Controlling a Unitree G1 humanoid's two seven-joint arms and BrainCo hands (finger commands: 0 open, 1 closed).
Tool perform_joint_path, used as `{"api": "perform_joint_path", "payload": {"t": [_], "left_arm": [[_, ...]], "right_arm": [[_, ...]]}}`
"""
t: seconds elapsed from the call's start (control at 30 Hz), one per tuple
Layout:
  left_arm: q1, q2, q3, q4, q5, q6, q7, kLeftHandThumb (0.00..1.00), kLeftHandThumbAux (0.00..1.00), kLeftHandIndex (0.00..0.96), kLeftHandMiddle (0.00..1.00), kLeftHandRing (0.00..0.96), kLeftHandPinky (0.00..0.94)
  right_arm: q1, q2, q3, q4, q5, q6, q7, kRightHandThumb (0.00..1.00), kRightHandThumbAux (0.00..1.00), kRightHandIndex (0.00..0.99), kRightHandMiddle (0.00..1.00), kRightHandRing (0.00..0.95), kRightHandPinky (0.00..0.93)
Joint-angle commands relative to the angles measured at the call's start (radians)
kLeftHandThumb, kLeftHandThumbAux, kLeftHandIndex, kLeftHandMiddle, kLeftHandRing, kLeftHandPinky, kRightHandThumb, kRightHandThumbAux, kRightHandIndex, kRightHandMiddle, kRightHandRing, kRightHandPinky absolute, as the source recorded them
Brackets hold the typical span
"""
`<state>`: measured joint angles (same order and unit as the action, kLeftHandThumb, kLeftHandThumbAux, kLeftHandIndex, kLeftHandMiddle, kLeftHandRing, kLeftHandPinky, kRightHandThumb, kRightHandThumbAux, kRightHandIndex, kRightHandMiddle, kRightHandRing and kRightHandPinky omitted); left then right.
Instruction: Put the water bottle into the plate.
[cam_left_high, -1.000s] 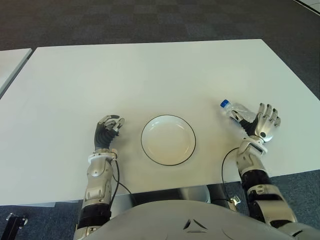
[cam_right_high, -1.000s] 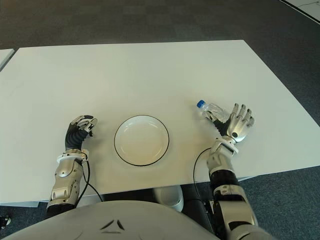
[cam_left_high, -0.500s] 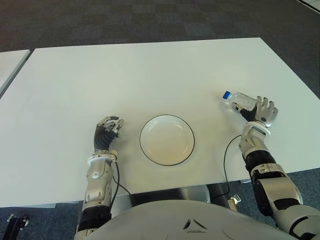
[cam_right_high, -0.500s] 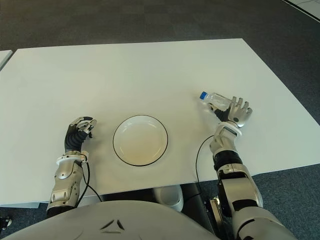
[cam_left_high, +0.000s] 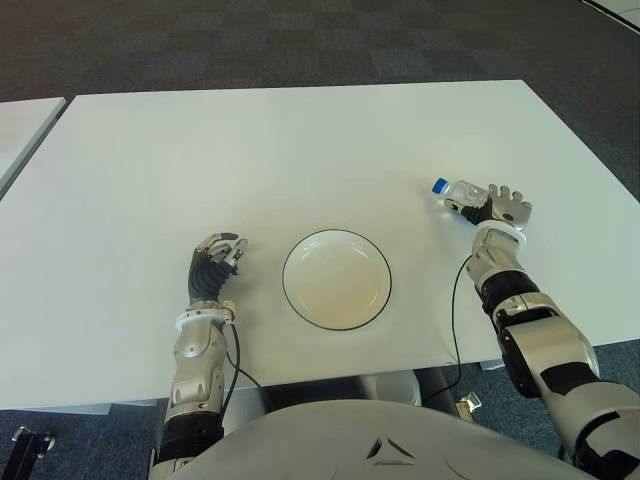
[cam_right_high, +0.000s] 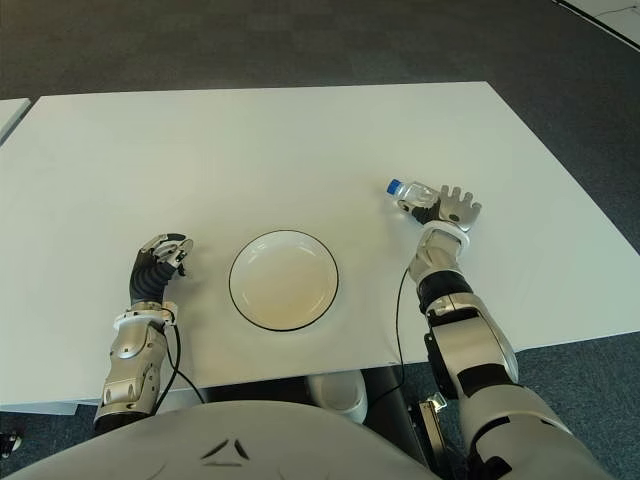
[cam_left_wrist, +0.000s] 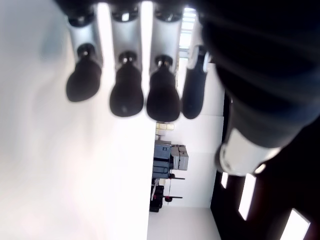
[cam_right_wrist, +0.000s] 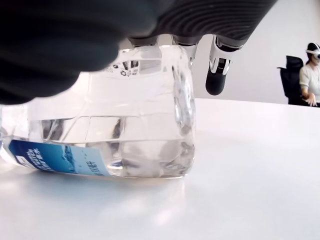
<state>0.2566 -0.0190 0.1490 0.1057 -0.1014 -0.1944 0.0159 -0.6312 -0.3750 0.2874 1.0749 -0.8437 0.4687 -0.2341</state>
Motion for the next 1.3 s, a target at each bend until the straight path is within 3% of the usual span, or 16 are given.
{"api": "perform_joint_path", "payload": {"t": [0.03, 0.4, 1.1, 1.3], "left_arm": [[0.010, -0.011, 0.009, 0.011, -0.018, 0.017, 0.002, 0.702, 0.720, 0.435, 0.761, 0.749, 0.737], [0.011, -0.007, 0.015, 0.016, -0.011, 0.012, 0.013, 0.702, 0.719, 0.435, 0.761, 0.749, 0.740], [0.003, -0.006, 0.010, 0.025, 0.015, -0.012, 0.018, 0.702, 0.721, 0.435, 0.771, 0.762, 0.754], [0.002, -0.004, 0.016, 0.026, -0.007, -0.001, 0.006, 0.702, 0.721, 0.435, 0.772, 0.760, 0.744]], "right_arm": [[0.043, 0.068, 0.034, 0.123, 0.060, -0.018, 0.101, 0.548, 0.205, 0.000, 0.000, 0.000, 0.000], [0.026, 0.100, 0.057, 0.178, 0.105, -0.020, 0.105, 0.584, 0.320, 0.000, 0.000, 0.000, 0.000], [-0.001, 0.096, 0.114, 0.231, 0.106, -0.057, 0.108, 0.557, 0.398, 0.000, 0.000, 0.000, 0.000], [-0.020, 0.116, 0.113, 0.255, 0.117, -0.062, 0.102, 0.560, 0.408, 0.000, 0.000, 0.000, 0.000]]}}
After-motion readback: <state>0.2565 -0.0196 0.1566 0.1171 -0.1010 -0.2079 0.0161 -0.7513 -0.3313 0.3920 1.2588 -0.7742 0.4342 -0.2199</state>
